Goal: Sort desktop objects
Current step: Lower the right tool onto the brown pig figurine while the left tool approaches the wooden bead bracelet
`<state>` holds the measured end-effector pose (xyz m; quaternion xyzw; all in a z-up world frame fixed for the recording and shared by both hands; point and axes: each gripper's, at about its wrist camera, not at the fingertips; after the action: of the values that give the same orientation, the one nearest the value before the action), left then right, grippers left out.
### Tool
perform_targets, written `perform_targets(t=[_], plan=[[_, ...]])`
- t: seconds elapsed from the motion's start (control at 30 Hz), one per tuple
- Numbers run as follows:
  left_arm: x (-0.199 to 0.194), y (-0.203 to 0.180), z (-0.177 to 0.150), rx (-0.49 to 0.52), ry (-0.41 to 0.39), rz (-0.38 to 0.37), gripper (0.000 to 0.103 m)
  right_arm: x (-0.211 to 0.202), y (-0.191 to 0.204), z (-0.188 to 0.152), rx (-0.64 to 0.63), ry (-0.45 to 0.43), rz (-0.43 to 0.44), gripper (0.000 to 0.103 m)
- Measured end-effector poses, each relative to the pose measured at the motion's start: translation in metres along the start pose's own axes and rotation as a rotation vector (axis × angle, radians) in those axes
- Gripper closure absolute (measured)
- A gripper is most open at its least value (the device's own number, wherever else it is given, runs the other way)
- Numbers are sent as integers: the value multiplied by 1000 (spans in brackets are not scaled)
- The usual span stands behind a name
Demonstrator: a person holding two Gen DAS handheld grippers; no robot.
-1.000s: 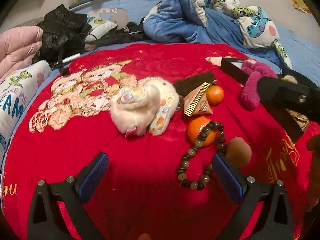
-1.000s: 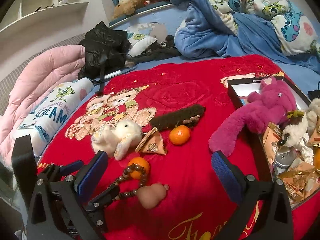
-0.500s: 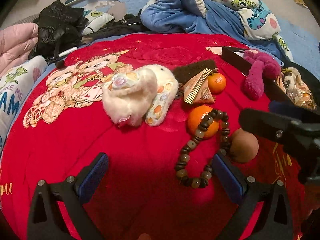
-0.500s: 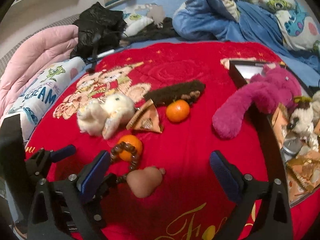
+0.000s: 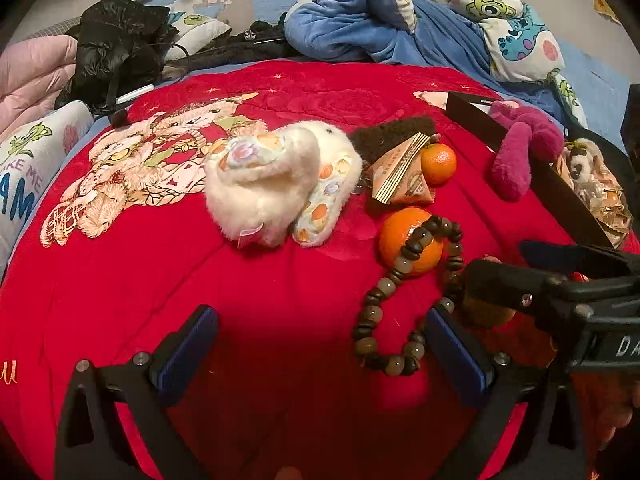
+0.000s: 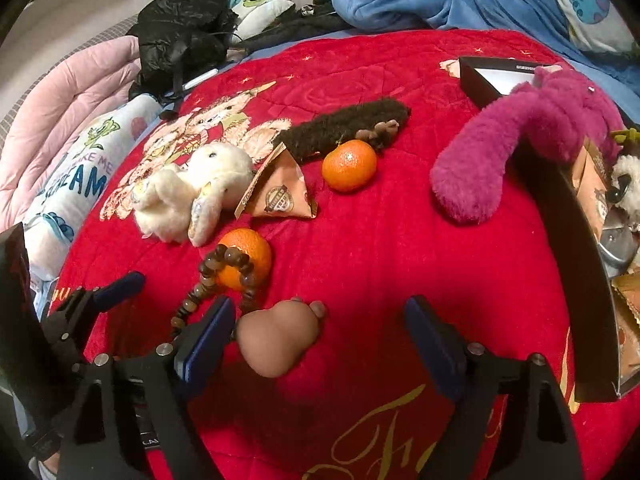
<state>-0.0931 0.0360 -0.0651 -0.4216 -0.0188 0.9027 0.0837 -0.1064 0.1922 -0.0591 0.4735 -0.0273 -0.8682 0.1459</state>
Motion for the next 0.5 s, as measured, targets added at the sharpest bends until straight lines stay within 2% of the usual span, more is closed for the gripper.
perform_targets(t=[0.17,0.27,0.5], plan=[[1,-2,-1,3,2,14,0,8,12,-3,-61,12,-66,14],[2,-1,0,-2,5,11,0,8,15,-5,-63,7,-78,16],[3,-2,-1,1,5,19,0,4,17,-7,-72,0,-54,36]])
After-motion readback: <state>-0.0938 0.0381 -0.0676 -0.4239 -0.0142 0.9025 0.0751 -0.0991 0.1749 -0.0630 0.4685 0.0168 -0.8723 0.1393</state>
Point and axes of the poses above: each gripper's, at about its wrist camera, not at the fingertips, and x roughly the way its jaws point, y to its left, z to its top, and after that the axes turned 5 degrees about -z, right-handed
